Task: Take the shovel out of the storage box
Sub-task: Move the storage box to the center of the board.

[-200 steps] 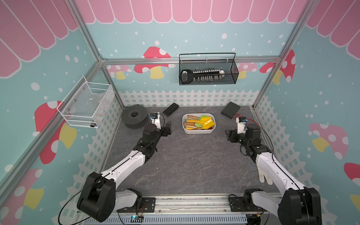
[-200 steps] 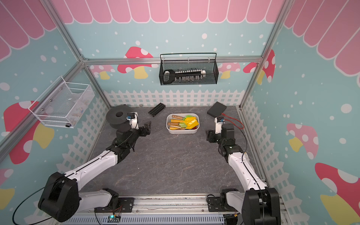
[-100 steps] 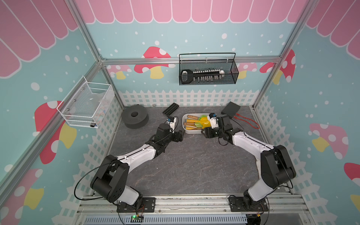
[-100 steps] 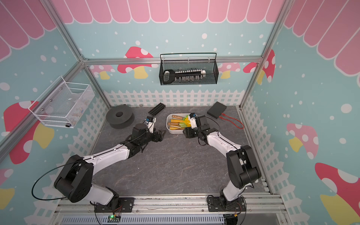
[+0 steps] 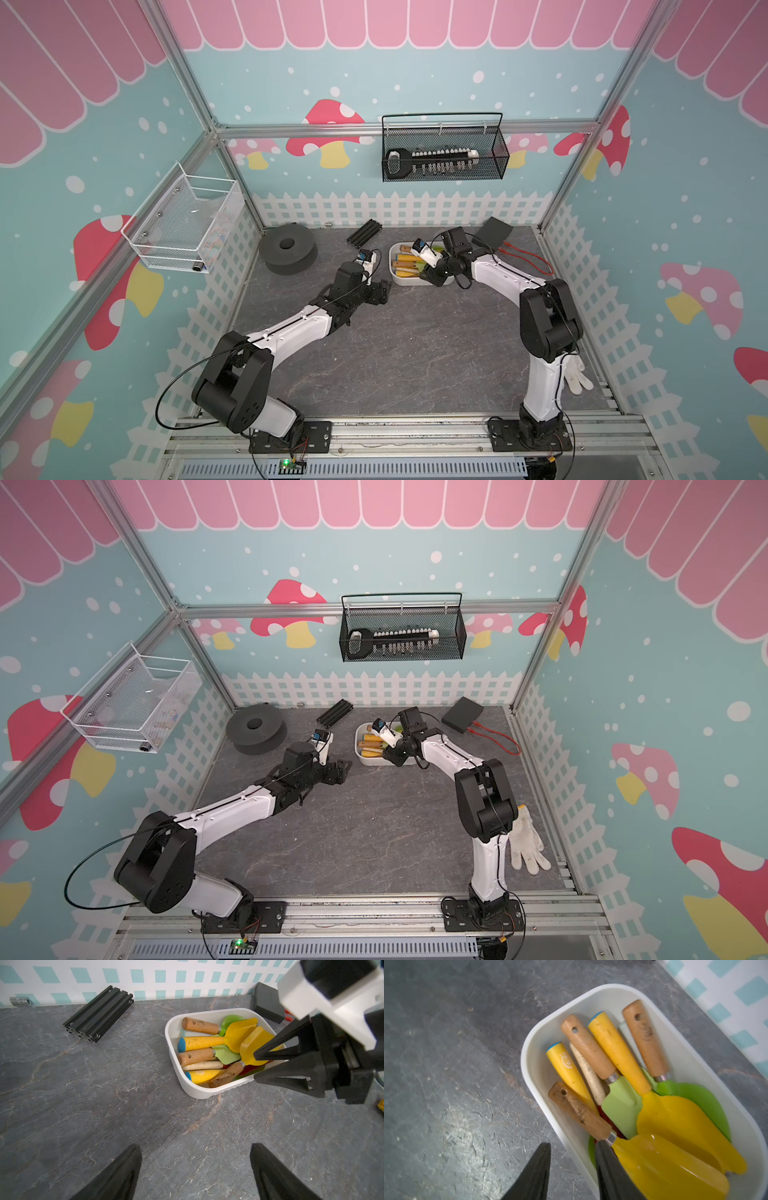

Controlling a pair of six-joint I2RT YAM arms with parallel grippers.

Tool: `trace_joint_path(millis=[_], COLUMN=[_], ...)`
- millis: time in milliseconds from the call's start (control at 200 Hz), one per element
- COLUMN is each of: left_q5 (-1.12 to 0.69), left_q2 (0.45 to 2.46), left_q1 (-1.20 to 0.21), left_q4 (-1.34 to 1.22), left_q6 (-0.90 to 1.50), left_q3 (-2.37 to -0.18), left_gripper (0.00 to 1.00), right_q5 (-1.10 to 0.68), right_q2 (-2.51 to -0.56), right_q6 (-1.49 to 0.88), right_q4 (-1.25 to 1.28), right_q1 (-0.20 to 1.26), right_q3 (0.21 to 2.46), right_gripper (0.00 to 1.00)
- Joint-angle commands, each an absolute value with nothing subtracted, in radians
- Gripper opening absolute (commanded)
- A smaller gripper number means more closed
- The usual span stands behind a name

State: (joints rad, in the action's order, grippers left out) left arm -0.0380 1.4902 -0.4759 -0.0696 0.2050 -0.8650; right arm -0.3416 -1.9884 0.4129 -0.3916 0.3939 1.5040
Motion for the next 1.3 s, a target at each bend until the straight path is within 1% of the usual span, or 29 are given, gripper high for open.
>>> trace_joint_path(millis=[0, 95, 220, 375, 515, 690, 845, 1036, 1201, 1296], left_q5=[-0.016, -0.033, -0.079, -0.096, -0.090, -0.086, -0.088, -0.099, -0.097, -0.094], left_q2=[1.462, 1.466, 1.470, 1.464, 1.462, 1.473, 1.479, 1.492, 1.484, 1.482], left_q1=[-0.457, -0.434, -0.415, -0.391, -0.391, -0.390, -0.390, -0.390, -0.390, -0.390], left_q4=[-0.005, 0.008, 0.003, 0.005, 0.019, 0.029, 0.029, 0.034, 0.037, 0.034], left_q6=[0.206, 0.229, 0.269, 0.264, 0.250, 0.241, 0.236, 0.236, 0.233, 0.233], left_q3=[-0.894, -0.898, -0.895, -0.887, -0.887, -0.897, -0.898, -0.904, -0.899, -0.896], left_gripper=[0.86, 0.86, 0.86, 0.86, 0.87, 0.86, 0.87, 0.87, 0.87, 0.87], right_q5=[-0.432, -0.432, -0.414, -0.403, -0.446, -0.463, -0.471, -0.514, -0.526, -0.539], right_q2=[-2.012, -2.052, -2.100, -2.170, -2.220, -2.264, -2.243, -2.146, -2.080, -2.059], right_q6=[0.608, 0.646, 0.675, 0.732, 0.789, 0.805, 0.809, 0.751, 0.736, 0.746], right_q4=[-0.483, -0.538, -0.548, -0.591, -0.639, -0.701, -0.696, -0.603, -0.597, -0.616], right_q1=[0.397, 0.396, 0.396, 0.396, 0.396, 0.396, 0.396, 0.397, 0.402, 0.405], right_q3=[1.559, 1.615, 1.671, 1.753, 1.818, 1.878, 1.846, 1.758, 1.708, 1.683], right_gripper=[0.40, 0.39, 0.37, 0.38, 0.40, 0.40, 0.43, 0.52, 0.58, 0.58])
